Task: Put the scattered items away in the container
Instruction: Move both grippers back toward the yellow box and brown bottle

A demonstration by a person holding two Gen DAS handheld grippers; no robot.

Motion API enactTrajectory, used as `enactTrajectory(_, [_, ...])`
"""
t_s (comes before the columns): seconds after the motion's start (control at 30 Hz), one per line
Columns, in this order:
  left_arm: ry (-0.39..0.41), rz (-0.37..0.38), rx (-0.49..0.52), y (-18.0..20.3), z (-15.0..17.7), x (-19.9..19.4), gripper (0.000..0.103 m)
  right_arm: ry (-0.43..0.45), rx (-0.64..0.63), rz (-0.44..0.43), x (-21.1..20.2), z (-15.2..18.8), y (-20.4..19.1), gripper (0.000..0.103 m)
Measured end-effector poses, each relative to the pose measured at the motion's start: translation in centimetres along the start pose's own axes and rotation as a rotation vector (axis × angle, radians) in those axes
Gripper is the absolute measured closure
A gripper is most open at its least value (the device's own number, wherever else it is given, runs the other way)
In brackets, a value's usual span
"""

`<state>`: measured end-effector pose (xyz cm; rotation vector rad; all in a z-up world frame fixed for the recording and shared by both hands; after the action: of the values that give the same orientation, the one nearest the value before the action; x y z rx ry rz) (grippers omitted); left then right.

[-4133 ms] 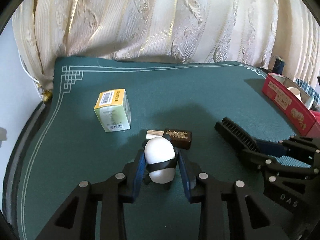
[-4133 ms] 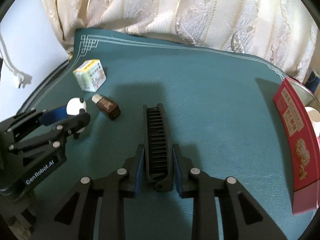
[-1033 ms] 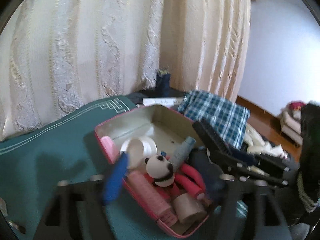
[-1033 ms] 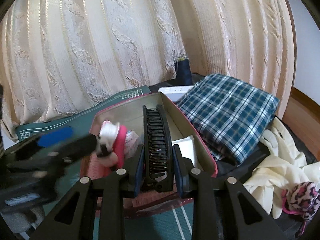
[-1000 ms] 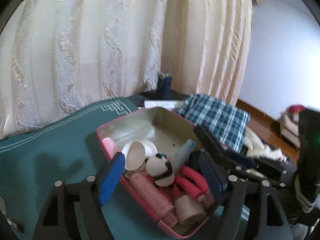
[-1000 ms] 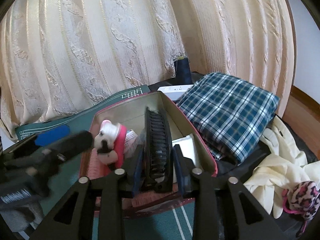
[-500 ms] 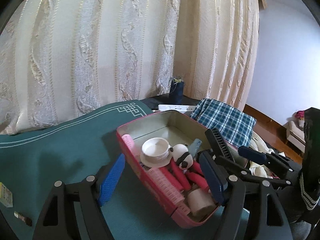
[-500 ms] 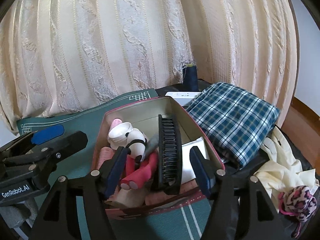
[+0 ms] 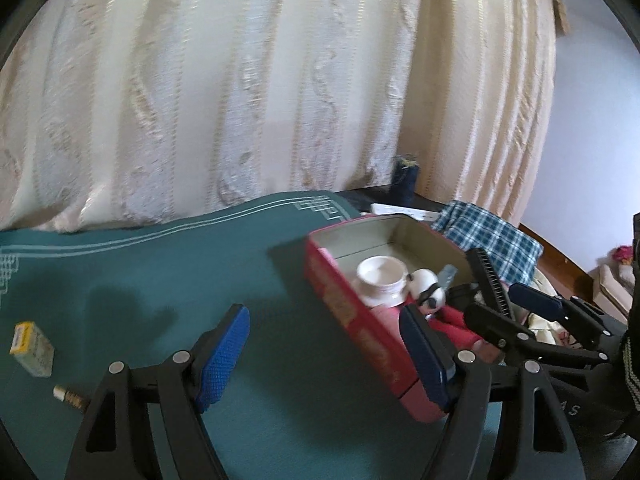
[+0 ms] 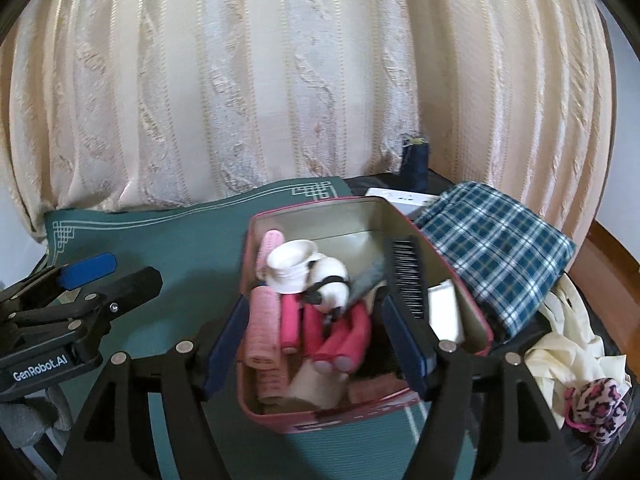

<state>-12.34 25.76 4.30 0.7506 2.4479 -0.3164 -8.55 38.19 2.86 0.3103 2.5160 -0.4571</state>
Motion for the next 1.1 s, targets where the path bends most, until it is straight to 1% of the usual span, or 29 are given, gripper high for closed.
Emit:
enactTrajectory(0.5, [-0.019,-0.082,-0.090,-7.0,3.9,-3.2,0.024,-0.036,-0.095,-0.041,0.3,2.1,-6.8,0.029])
enactTrajectory(0.83, [-0.027,-0.127,-0.139,-11.3,6.3,-5.1,0.024,-0.090,-0.126,-0.086,1.3,3.8,-11.1,0.029])
enactTrajectory(1.0, [-0.057,-0.159,-0.192,-14.8,8.8,-5.9,0.024,-0.128,-0.139,-0.123,1.7,4.9,-12.9,0.029])
enactTrajectory(1.1, [-0.082,-0.194,-0.236,-17.4,10.7,-6.4,0.024,-0.148,-0.148,-0.140,2.0,5.7,-14.0,0.029])
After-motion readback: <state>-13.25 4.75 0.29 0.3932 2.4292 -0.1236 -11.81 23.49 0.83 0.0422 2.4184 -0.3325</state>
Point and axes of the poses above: each gripper's, at about its wrist camera, not at the fingertips, and x roughly the way its jaws point, y to its right, z to its underside, the point moved 8 cm from there along x, roughly the way its jaws point, and after that the axes turned 12 degrees about x, right-handed, at the moved point
